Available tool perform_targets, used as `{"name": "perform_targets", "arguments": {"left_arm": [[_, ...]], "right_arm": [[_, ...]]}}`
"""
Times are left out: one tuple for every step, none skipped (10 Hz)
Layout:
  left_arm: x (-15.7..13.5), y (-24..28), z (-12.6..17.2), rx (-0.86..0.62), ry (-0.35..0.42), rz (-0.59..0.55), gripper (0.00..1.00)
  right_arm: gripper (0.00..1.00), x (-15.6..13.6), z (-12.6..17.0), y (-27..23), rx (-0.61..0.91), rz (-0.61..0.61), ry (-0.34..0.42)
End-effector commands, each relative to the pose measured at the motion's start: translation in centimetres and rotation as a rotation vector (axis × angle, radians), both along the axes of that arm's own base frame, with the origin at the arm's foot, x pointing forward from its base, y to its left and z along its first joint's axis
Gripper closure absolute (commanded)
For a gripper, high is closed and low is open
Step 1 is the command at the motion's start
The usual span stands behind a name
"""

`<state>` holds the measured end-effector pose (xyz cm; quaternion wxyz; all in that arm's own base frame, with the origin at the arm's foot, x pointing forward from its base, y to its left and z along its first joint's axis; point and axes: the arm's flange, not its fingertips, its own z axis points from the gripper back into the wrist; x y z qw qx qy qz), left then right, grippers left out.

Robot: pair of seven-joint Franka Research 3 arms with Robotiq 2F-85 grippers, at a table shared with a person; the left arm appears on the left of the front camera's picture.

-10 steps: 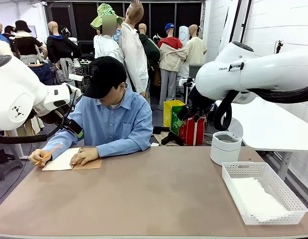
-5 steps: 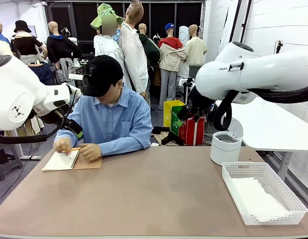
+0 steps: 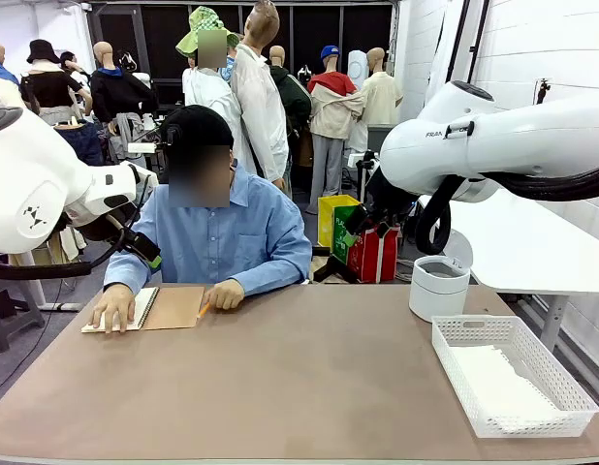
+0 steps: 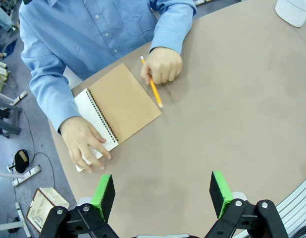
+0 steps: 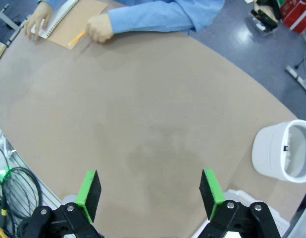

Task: Sort the paper based on its condition.
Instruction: If a person hands you a paper, place it in the Organizing basket , and if it's crumpled, put it in the Trash can.

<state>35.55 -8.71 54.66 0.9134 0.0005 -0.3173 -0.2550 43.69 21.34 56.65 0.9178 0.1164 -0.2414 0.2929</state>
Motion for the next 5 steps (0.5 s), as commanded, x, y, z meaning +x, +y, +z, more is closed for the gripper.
{"name": "perform_targets", "arguments": {"left_arm": [[0.03,0.12,0.05,-0.002,0.0,0.002,0.0],[0.03,0.12,0.05,-0.002,0.0,0.002,0.0],[0.03,0.12,0.05,-0.002,0.0,0.002,0.0],[0.03,0.12,0.05,-0.002,0.0,0.002,0.0],[0.03,0.12,0.05,-0.002,0.0,0.002,0.0]], "right_arm": [[0.0,0.17,0.09,-0.07,0.001,-0.004,0.003],[0.0,0.17,0.09,-0.07,0.001,-0.004,0.003],[0.0,0.17,0.09,-0.07,0.001,-0.004,0.003],[0.0,0.17,0.09,-0.07,0.001,-0.004,0.003],[0.0,0.17,0.09,-0.07,0.001,-0.004,0.003]]}}
